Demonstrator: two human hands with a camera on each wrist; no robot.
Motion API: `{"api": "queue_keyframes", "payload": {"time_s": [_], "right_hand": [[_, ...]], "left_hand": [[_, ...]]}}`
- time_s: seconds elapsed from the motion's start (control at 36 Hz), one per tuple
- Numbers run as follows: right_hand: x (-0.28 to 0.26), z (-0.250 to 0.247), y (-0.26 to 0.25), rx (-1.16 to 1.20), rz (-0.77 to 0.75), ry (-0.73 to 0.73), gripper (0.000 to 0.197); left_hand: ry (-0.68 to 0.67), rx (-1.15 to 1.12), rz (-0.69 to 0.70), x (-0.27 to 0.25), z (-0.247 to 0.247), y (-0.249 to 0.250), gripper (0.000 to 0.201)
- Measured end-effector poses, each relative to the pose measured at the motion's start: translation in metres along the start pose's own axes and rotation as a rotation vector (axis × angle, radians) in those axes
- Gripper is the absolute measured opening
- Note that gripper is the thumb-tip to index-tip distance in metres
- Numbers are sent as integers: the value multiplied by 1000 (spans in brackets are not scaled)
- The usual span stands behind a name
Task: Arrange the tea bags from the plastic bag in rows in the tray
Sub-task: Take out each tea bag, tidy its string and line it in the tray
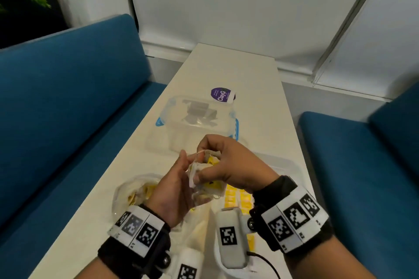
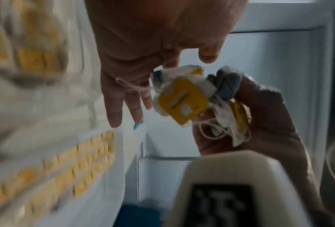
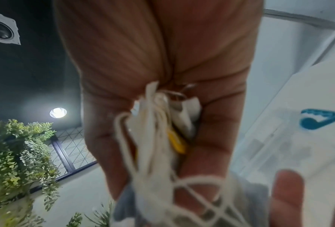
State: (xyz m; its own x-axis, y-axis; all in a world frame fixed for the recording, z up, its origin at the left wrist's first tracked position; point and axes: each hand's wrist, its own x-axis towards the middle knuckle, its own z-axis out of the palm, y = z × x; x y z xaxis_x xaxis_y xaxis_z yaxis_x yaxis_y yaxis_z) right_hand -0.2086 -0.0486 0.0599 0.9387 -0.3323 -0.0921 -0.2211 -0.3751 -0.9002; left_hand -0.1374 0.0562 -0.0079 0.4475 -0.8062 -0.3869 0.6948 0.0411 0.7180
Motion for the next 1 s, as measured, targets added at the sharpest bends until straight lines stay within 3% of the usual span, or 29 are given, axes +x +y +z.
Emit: {"api": "queue_keyframes", "payload": {"time_s": [0.08,0.19,0.28,0.36,0.53,0.61,0.72,0.89,1.0], "right_hand": [[-9,-12,14,-41,3,45,38],[-25,-16,42,-166,0,137,38],[-36,-12,66,-255,-30,204,34],[-47,-12,84,-294,-32,199,34],[-69,-35,100,-108,-30,224,48],[-74,-44,105,21,-43,276,36],[-74,-49,115,164,24,374,23],[-79,-58,115,322,80,234,24],[-80,-67,117,341,78,180,15]], "left_hand": [[-114,-181,-150,8,19,-15,56],[-225,-330,-214,13,42,-34,71],[-190,-391,-201,18,53,-49,50],[-30,-312,-180,26,59,-65,26],[-71,-324,-159,31,68,-78,41],[-60,-304,-169,32,71,-78,22],[28,-245,-183,35,68,-79,24],[32,-233,-269,38,65,-78,19],[22,-188,-320,41,61,-77,27]]}}
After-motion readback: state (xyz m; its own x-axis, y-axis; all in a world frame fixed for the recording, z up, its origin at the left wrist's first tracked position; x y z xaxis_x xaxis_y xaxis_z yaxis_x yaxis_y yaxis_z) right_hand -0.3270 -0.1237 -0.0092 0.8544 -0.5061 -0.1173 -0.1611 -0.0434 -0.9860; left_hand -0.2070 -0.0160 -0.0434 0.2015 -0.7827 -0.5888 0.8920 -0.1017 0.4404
